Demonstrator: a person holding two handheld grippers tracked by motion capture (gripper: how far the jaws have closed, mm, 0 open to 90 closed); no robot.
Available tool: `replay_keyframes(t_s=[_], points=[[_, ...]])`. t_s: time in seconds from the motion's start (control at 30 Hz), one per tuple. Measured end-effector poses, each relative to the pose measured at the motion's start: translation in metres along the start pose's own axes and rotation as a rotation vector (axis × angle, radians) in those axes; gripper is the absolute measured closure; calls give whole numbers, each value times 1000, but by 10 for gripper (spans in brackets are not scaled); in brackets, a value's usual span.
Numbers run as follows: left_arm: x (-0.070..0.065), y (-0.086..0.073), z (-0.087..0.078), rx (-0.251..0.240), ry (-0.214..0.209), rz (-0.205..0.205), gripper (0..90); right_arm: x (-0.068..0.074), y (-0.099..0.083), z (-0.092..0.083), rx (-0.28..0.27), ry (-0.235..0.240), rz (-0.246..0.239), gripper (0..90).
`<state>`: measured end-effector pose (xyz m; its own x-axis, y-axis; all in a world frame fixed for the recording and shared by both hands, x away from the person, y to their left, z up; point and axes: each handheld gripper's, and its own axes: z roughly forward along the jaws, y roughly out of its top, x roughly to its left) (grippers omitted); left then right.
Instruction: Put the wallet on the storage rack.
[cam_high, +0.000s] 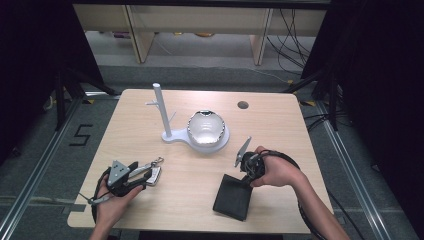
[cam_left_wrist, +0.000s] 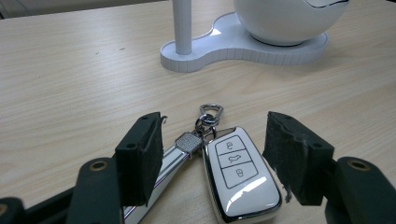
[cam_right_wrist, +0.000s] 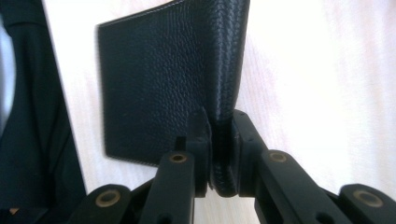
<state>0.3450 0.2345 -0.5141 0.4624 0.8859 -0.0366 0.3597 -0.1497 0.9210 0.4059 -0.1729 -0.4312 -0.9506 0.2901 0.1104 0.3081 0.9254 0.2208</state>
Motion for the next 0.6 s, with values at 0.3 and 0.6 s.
replay_keyframes(t_s=[0.3, 0.6], points=[[0, -1, 0, -3, 5, 2, 367, 12, 0, -43, -85, -167, -26, 819], [-1, -1, 0, -3, 3, 6, 368, 9, -3, -60, -182, -315, -60, 819]])
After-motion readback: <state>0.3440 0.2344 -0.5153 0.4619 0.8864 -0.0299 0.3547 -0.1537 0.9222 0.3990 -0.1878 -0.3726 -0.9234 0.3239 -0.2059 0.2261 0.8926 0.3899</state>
